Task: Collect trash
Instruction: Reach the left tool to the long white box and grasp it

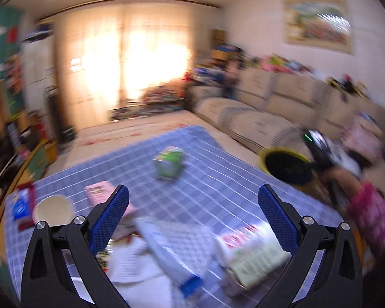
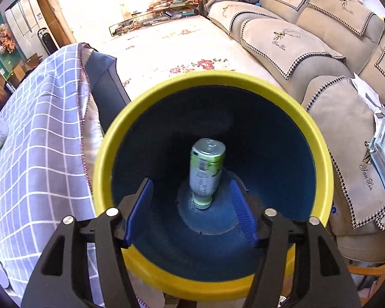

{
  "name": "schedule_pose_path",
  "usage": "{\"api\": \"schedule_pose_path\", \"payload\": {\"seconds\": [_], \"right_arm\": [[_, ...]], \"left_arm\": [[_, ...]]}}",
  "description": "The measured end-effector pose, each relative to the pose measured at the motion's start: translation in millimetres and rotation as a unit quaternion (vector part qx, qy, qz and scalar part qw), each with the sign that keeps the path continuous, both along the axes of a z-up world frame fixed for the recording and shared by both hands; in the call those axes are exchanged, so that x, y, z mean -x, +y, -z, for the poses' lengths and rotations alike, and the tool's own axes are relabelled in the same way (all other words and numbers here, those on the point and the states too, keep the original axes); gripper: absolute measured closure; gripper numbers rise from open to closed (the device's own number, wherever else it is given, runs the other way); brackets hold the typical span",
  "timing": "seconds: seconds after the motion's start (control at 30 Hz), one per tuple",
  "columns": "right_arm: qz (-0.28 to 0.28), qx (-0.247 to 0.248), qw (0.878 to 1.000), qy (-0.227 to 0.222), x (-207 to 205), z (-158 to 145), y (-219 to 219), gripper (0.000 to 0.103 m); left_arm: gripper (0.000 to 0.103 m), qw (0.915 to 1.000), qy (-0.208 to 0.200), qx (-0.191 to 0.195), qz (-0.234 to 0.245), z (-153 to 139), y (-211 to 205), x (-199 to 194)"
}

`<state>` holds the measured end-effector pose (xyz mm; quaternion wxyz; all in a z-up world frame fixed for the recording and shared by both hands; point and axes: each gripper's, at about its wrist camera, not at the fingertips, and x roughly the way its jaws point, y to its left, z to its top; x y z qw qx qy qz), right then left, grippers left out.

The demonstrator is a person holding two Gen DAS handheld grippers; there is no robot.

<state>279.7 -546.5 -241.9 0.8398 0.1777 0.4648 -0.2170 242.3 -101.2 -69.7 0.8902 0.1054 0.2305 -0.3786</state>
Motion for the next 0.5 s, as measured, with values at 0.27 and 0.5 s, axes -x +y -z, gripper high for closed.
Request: {"api": "schedule_pose_path", "payload": {"seconds": [0.27,0.5], "right_arm": [[-0.013,0.014,1.000,-0.020,16,-21,14,0.040],[-0.026,0.012,0.999,-0.042,37,-35,25,0.036]], "left_arm": [[0.004,0.9917,0.039,-0.047,0.114,14,-21,39],[0.004,0.9812,0.084,-0.067,0.160,32,-28,46]]}}
